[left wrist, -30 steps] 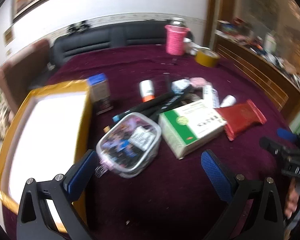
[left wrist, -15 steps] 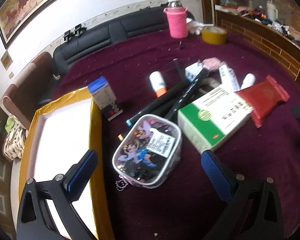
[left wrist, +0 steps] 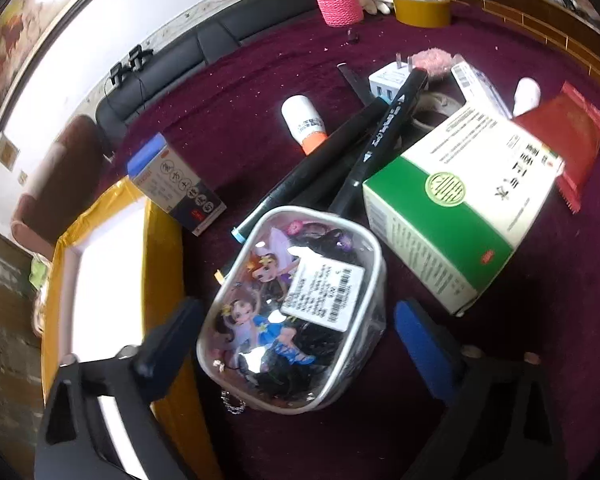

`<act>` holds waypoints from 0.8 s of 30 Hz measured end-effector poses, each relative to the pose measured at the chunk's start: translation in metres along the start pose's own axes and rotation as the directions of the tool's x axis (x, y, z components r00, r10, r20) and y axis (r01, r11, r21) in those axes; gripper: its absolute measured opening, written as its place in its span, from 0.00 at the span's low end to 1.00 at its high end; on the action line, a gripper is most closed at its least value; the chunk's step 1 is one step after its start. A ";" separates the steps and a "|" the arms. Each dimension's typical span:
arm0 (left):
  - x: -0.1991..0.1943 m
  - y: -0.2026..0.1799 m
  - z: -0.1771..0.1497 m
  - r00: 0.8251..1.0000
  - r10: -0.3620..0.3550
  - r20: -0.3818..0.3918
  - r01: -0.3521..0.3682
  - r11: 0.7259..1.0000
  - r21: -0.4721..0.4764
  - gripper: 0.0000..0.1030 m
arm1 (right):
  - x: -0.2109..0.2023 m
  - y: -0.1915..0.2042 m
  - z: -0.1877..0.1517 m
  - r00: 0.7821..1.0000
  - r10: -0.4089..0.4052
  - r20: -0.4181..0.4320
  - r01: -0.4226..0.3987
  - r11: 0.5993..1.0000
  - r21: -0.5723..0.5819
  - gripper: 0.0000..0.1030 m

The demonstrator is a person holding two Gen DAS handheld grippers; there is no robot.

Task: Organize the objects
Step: 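Move the left tool to the clear fairy-print pouch and grasp it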

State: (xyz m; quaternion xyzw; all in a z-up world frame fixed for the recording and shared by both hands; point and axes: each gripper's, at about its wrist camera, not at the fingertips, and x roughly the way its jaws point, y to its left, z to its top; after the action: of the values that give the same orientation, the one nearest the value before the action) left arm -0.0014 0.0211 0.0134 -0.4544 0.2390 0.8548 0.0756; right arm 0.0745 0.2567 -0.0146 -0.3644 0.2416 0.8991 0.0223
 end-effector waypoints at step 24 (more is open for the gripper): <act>-0.014 -0.018 -0.011 0.994 -0.102 0.049 0.106 0.990 -0.095 0.88 | 0.006 0.004 -0.001 0.999 -0.007 -0.033 0.007 1.000 -0.013 1.00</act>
State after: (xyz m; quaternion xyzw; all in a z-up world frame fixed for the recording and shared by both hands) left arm 0.0210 0.0327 0.0130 -0.4507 0.1710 0.8701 0.1030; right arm 0.0701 0.2521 -0.0179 -0.3801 0.2347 0.8945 0.0189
